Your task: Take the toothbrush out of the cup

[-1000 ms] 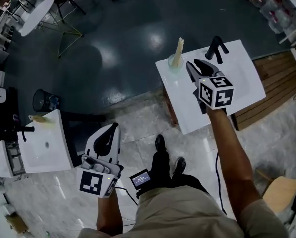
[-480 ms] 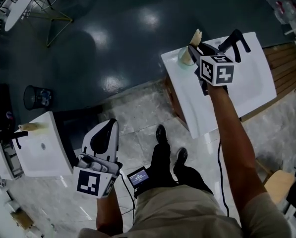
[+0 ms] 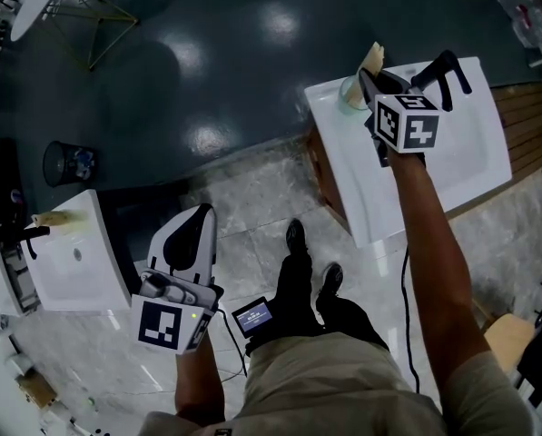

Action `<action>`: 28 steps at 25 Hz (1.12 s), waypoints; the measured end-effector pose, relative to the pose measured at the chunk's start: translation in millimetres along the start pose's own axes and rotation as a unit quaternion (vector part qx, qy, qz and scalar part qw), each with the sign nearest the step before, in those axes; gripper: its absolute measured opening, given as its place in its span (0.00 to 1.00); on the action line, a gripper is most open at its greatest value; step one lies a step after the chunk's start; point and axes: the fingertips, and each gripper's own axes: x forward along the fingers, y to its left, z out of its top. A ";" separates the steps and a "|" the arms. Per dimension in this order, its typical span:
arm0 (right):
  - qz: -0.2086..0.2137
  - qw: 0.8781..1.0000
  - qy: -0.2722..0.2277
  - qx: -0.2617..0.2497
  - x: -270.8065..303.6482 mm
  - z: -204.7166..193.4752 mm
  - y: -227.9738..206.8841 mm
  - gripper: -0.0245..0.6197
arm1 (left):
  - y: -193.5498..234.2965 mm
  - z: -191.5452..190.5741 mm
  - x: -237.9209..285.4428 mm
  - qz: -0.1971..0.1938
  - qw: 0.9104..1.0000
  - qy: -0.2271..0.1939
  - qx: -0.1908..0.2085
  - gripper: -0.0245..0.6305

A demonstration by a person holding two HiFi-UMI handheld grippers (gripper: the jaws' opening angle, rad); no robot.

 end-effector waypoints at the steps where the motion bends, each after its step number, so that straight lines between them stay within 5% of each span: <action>1: 0.000 1.000 -0.004 -0.003 -3.5 2.5 1.7 0.08 | -0.9 1.8 -0.8 0.002 1.000 -0.001 0.000 0.05; 13: -0.004 0.988 -0.136 -0.066 -108.6 70.9 23.1 0.08 | -37.4 46.7 -29.7 0.014 0.999 -0.034 0.029 0.05; 20: 0.055 0.973 -0.201 -0.101 -254.3 112.4 84.5 0.08 | -76.9 91.2 -74.2 0.028 0.996 -0.067 0.059 0.05; 28: 0.129 0.958 -0.226 -0.122 -422.3 94.9 144.6 0.08 | -150.4 123.7 -133.7 0.041 0.989 -0.104 0.100 0.05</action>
